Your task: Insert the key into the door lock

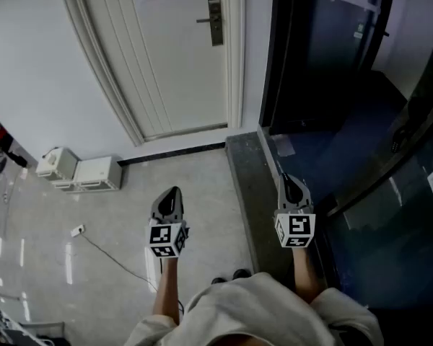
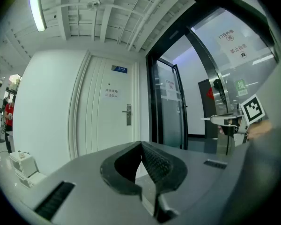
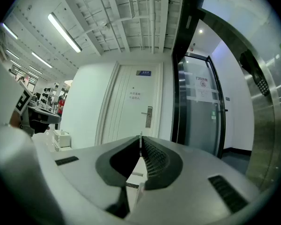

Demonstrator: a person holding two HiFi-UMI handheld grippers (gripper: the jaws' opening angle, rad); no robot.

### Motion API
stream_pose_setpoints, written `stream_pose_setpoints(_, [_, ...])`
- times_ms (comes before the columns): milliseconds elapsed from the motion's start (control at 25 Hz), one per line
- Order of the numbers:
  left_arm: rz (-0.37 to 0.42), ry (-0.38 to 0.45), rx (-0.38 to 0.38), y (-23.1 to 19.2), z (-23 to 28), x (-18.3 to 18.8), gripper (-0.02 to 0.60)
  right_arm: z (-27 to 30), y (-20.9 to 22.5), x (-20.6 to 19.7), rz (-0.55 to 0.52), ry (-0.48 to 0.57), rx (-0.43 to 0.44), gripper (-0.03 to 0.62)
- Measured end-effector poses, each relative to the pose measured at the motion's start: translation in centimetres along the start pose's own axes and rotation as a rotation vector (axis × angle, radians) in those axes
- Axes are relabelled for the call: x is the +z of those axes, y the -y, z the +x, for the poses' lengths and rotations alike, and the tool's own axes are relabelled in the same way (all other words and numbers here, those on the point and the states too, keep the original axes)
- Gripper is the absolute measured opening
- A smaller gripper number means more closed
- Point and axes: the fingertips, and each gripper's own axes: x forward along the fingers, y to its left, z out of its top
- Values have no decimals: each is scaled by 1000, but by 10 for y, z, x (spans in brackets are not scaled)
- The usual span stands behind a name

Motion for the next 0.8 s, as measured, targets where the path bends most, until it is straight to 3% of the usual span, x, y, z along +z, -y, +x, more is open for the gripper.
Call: stream_pose_setpoints(800, [-10,-15,26,17,19,-3,18,18,18,-5,6,8,38,29])
